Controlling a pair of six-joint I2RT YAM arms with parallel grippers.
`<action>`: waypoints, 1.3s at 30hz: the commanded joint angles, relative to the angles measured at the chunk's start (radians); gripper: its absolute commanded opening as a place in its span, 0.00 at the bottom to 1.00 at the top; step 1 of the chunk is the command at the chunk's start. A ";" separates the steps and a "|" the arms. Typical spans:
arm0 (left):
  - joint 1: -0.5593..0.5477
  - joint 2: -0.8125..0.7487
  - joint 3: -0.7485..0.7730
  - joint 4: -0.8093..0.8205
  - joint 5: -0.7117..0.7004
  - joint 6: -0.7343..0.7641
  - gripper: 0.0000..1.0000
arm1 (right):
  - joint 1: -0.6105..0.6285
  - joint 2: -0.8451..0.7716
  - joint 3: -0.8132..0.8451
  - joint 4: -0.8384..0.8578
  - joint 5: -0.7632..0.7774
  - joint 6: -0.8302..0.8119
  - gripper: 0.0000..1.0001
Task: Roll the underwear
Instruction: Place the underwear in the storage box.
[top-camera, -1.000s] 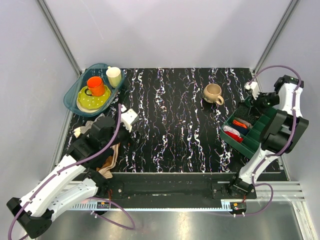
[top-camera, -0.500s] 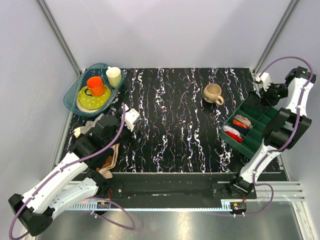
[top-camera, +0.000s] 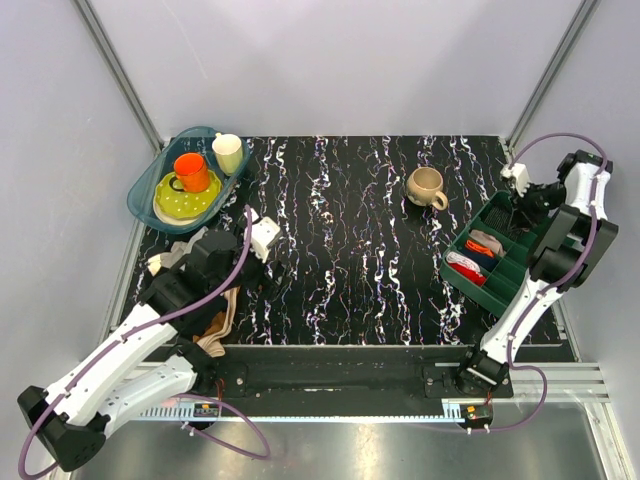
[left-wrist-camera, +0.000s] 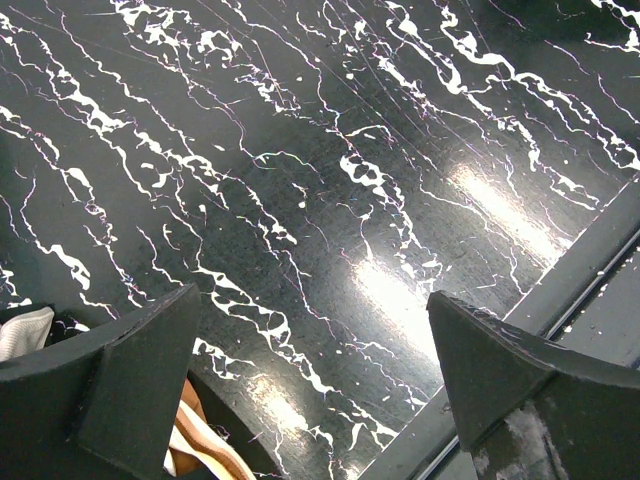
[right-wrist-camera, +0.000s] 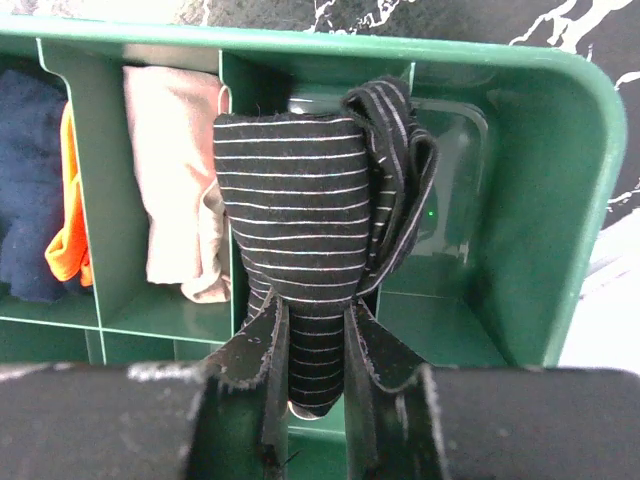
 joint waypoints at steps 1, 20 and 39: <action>0.005 0.011 -0.001 0.018 -0.003 0.008 0.99 | 0.005 0.010 -0.069 -0.002 0.062 -0.008 0.11; 0.005 0.028 -0.002 0.018 -0.009 0.008 0.99 | 0.046 -0.004 -0.011 -0.009 0.119 0.121 0.53; 0.117 -0.222 0.044 0.037 -0.044 -0.256 0.99 | 0.066 -0.976 -0.591 0.717 -0.320 1.228 1.00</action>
